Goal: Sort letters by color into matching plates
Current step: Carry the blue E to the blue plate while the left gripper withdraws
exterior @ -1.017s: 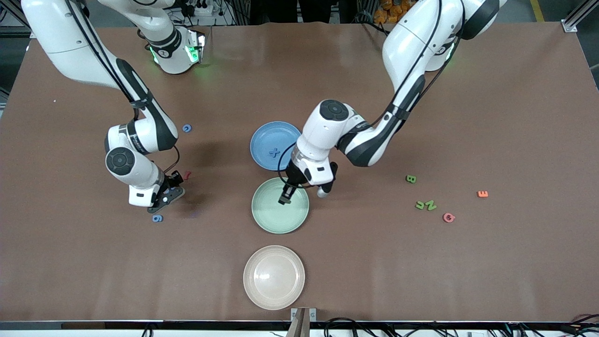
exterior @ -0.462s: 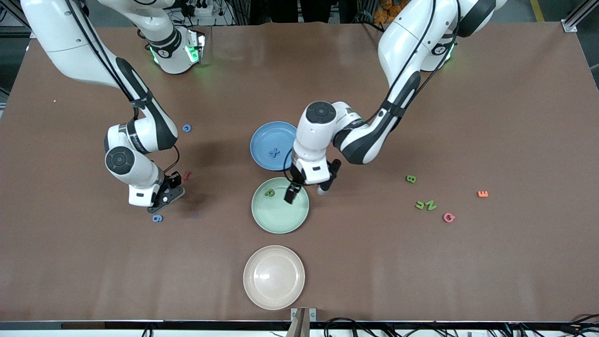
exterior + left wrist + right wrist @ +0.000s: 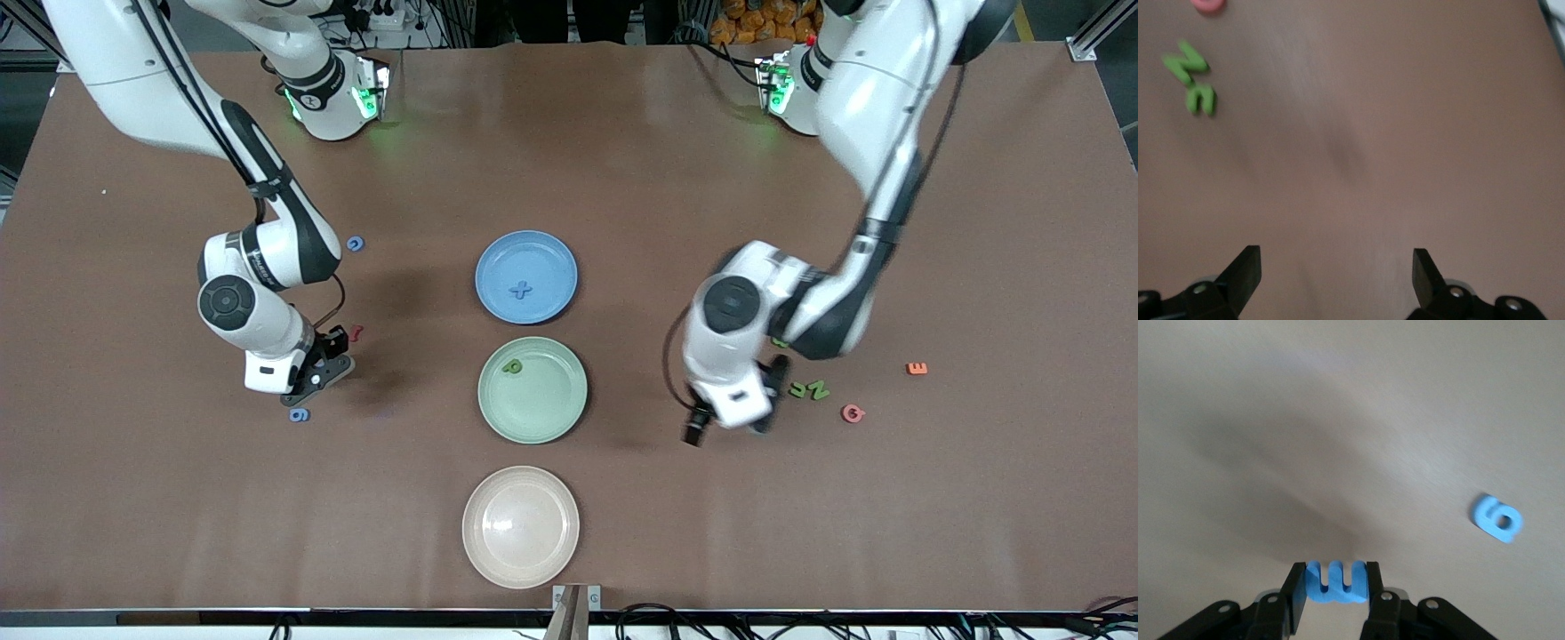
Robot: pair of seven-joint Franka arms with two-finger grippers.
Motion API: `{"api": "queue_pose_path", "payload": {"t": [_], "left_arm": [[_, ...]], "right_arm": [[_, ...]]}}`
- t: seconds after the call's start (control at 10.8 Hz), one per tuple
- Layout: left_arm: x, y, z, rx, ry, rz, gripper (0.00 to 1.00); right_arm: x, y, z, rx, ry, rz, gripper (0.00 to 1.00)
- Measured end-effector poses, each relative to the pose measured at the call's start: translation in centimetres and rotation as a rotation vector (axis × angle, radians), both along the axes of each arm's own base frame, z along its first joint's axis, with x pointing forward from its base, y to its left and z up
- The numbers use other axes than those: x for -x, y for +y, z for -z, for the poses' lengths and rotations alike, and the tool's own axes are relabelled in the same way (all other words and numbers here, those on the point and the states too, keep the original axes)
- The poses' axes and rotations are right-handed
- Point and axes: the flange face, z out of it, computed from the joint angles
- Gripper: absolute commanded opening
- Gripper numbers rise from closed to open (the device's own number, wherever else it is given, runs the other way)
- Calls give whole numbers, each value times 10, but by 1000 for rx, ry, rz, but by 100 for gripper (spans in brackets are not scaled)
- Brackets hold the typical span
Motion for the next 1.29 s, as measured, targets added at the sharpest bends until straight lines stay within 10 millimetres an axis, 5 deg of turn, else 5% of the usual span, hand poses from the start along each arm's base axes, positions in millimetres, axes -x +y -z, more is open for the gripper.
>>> {"api": "queue_pose_path", "payload": {"t": [0.18,0.46,0.65,0.92,1.02,1.11,1.2,1.29], "left_arm": [[-30,84,-31,26,22,-135,100],[-36,156,-32,72,119,-290,100],[-29,176,-7,86,151,-324,100],[-10,172,19,87,178,-395,100],[-2,169,21,85,183,-407,100],[7,168,21,82,187,-410,100],[17,167,22,84,191,-409,100],[29,165,23,90,183,-402,100]], "right_arm": [[0,44,-18,-51,1,85,0],[23,142,-29,-59,-7,241,0],[48,190,-28,-61,25,336,0],[99,272,-29,-62,55,448,0],[118,296,-31,-64,66,476,33],[134,315,-32,-63,77,497,80],[147,327,-31,-61,87,517,100],[153,331,-30,-57,93,540,100]]}}
